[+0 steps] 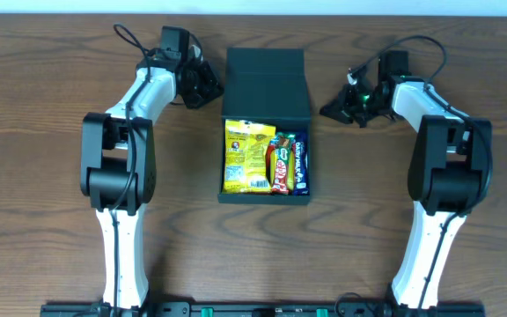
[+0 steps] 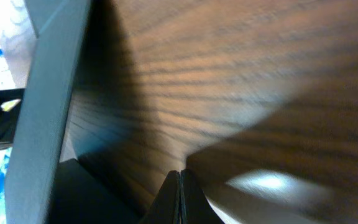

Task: Pack container

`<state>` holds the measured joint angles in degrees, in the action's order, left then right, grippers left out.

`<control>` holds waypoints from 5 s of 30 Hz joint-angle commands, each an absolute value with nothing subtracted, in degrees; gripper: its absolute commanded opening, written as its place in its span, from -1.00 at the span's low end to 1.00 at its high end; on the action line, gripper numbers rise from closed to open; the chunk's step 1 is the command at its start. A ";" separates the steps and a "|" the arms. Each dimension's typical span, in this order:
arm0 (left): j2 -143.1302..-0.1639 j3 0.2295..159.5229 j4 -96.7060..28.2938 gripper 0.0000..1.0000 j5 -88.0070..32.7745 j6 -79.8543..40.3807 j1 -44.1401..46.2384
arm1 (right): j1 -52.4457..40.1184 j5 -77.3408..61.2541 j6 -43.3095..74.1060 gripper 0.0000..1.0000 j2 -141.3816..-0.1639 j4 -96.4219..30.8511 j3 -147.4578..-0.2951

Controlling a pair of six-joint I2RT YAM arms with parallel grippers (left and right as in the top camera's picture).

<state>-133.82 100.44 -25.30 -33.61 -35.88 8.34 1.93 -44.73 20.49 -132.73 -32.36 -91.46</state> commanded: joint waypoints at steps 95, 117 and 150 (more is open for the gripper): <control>-95.64 108.22 -76.93 -0.88 -32.45 15.00 8.73 | -6.55 -28.84 -3.81 -0.96 -87.53 -72.05 -95.35; -65.67 60.36 -46.74 0.91 -34.94 -8.40 7.90 | -10.48 -26.28 12.23 0.98 -53.21 -56.71 -53.23; -50.48 54.76 -47.72 0.91 -11.42 -0.47 7.57 | -10.48 -26.30 12.19 0.98 -53.54 -57.65 -53.08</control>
